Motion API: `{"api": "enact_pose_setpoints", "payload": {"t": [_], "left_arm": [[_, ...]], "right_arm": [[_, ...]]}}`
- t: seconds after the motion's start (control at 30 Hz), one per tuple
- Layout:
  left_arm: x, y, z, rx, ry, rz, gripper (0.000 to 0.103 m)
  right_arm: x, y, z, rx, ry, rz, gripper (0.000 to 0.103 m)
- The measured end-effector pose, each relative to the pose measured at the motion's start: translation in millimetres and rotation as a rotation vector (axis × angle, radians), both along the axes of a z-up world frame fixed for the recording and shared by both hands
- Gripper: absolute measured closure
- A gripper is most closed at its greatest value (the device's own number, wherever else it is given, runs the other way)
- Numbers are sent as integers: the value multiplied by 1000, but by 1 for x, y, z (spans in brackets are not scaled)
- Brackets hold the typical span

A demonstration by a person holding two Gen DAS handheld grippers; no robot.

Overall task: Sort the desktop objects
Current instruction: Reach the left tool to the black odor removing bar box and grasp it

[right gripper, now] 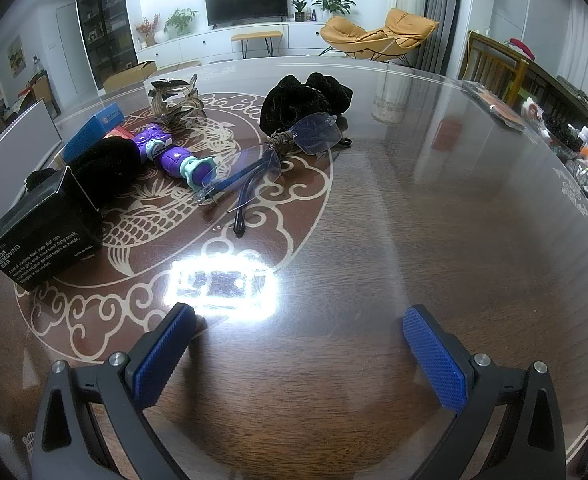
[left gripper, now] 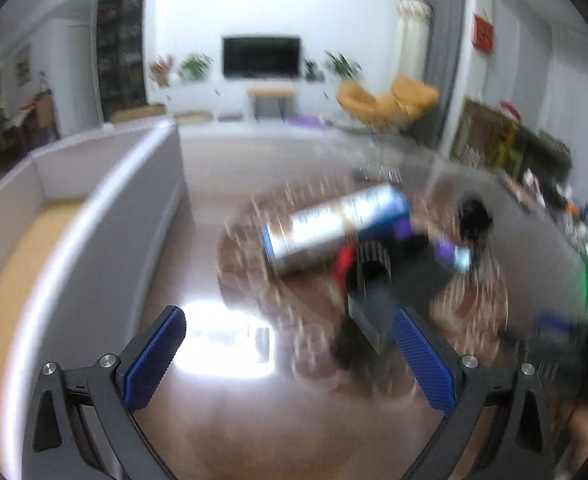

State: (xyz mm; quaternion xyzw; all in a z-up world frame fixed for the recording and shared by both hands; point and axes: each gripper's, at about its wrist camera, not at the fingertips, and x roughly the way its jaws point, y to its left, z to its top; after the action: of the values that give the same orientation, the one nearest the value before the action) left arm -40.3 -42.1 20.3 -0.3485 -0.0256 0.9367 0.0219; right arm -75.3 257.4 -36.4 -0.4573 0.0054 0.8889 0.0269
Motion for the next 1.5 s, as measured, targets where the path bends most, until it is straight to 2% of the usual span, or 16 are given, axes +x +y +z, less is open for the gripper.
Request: {"api": "enact_pose_setpoints", "payload": {"t": [0.1,0.2,0.27,0.43,0.5,0.63,0.73,0.87,0.97,1.03,1.1,1.2,1.3,1.43,1.5], "left_arm": [[-28,0,8,-48,-26,60,0],[-53,3,-13,-89,-104,89,0],[-60,8,-29,-104,-152,73,0],[-40,22,-45,-50,-150,-29,0],[-30,33,-50,-10,-159,-120,0],[-16,54,-61,-38,-194,-256,0],[-7,59,-60,-49,-192,-295,0],[-7,49,-47,41,-183,-277,0],[-4,43,-31,140,-155,-268,0],[-3,50,-17,166,-127,-288,0],[-3,68,-6,149,-106,-319,0],[-9,97,2,84,-91,-328,0],[-23,115,-8,33,-129,-314,0],[-29,111,-29,-6,-196,-281,0],[-26,95,-37,24,-200,-272,0]], "right_arm": [[1,0,0,0,0,0,0],[0,0,0,0,0,0,0],[1,0,0,0,0,0,0],[1,0,0,-2,0,0,0],[1,0,0,0,0,0,0],[1,0,0,0,0,0,0],[1,0,0,0,0,0,0],[1,0,0,0,0,0,0],[1,0,0,0,0,0,0],[1,0,0,0,0,0,0],[1,0,0,0,0,0,0],[0,0,0,0,0,0,0],[1,0,0,0,0,1,0],[1,0,0,0,0,1,0],[0,0,0,0,1,1,0]]}}
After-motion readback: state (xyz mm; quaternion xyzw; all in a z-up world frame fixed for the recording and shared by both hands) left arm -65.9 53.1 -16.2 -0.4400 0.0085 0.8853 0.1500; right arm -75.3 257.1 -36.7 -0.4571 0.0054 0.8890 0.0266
